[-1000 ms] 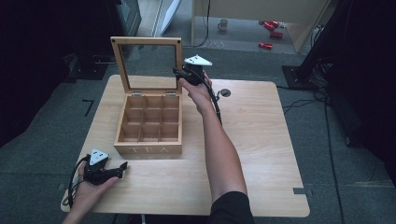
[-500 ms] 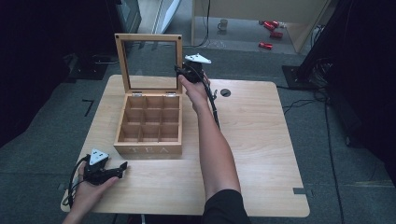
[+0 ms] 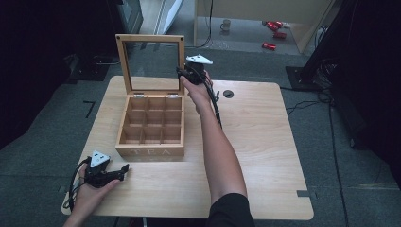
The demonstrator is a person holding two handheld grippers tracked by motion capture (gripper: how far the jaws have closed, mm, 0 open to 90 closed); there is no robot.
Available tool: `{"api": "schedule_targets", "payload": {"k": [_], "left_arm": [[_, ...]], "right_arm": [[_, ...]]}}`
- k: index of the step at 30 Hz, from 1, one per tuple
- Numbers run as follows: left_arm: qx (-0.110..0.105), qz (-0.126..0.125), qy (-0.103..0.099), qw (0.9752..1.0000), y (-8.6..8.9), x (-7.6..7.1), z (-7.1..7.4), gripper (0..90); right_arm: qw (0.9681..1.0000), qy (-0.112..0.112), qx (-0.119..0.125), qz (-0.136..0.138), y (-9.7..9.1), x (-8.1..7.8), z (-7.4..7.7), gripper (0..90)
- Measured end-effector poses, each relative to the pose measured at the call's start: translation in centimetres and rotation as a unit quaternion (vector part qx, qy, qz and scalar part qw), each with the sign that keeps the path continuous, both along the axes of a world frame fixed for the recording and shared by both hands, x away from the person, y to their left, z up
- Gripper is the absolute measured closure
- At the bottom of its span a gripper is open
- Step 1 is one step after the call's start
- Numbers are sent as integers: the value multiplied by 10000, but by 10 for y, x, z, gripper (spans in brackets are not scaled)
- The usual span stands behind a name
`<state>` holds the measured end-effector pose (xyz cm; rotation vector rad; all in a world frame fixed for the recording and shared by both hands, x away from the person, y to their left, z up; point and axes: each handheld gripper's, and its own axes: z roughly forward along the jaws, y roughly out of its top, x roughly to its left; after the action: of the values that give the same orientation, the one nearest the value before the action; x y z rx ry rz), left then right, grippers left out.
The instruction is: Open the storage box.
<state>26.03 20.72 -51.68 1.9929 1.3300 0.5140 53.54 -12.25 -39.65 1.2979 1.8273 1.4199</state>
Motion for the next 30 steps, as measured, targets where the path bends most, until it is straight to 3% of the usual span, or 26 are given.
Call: {"api": "schedule_targets", "payload": {"k": [9, 12, 20, 27, 30], "left_arm": [[17, -1, 3, 10000, 0, 0, 0, 162], [35, 1, -4, 10000, -1, 0, 0, 162], [52, 11, -11, 10000, -2, 0, 0, 162], [67, 4, -9, 10000, -2, 0, 0, 162], [61, 10, -17, 10000, -2, 0, 0, 162]], "right_arm": [[9990, 5, -290, 351, 2, -23, 11, 220], [9985, 18, -428, 347, 1, -33, 15, 134], [9988, 94, -386, 287, -13, -64, 23, 33], [9989, 120, -357, 294, -29, -89, 26, 12], [9986, 139, -459, 226, -37, -99, 25, 12]]}}
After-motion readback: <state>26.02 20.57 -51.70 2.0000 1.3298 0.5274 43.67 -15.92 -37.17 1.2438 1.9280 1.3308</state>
